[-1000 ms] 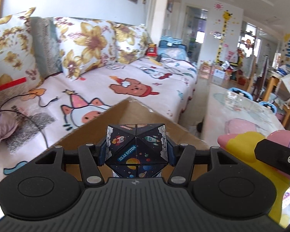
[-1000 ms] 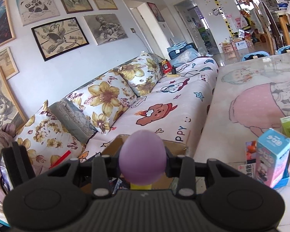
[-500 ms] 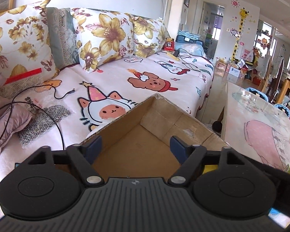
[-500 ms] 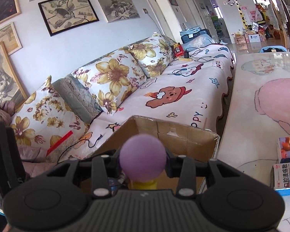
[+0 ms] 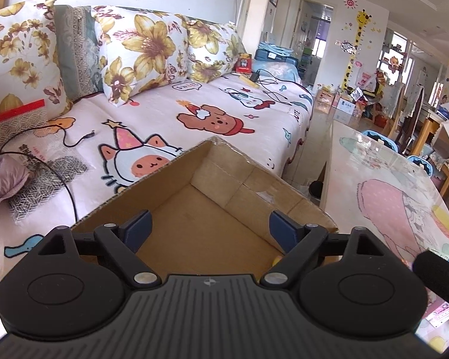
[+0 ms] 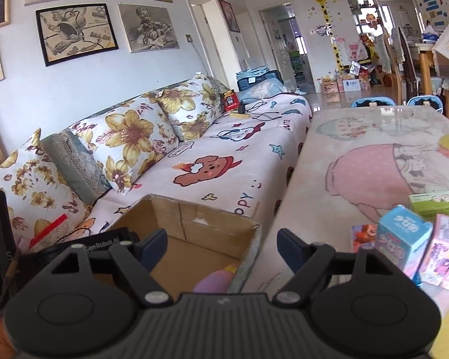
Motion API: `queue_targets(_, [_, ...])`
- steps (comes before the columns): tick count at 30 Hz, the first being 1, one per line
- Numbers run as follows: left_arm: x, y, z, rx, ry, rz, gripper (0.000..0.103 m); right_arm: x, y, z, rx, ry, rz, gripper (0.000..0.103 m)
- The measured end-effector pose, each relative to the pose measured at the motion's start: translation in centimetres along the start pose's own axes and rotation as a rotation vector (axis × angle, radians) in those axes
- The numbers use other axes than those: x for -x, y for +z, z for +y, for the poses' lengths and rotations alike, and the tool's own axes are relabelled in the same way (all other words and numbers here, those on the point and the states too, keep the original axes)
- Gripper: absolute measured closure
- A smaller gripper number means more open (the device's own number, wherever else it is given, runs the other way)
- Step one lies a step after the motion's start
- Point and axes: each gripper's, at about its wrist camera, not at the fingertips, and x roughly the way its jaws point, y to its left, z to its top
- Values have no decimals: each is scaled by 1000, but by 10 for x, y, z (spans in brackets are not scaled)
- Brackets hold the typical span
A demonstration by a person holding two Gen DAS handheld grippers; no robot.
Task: Organize rigid objects
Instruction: 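Carry the cube and purple egg into the cardboard box and open both tools, then move both tools back to the table toward the white medicine box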
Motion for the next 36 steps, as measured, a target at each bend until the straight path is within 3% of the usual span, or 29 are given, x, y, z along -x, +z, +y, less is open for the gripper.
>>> queue_targets(7, [0, -2, -5, -21, -61, 2, 0, 19, -10, -17, 19, -75, -32, 19])
queue_targets(14, [0, -5, -12, -71, -102, -3, 0, 30, -20, -32, 10, -96, -29, 18])
queue_targets(20, [0, -8, -17, -118, -132, -11, 0, 37, -27, -41, 10, -125, -36, 11])
queue_targets(36, [-6, -14, -31, -242, -228, -15, 0, 58, -40, -71, 36, -214, -91, 9])
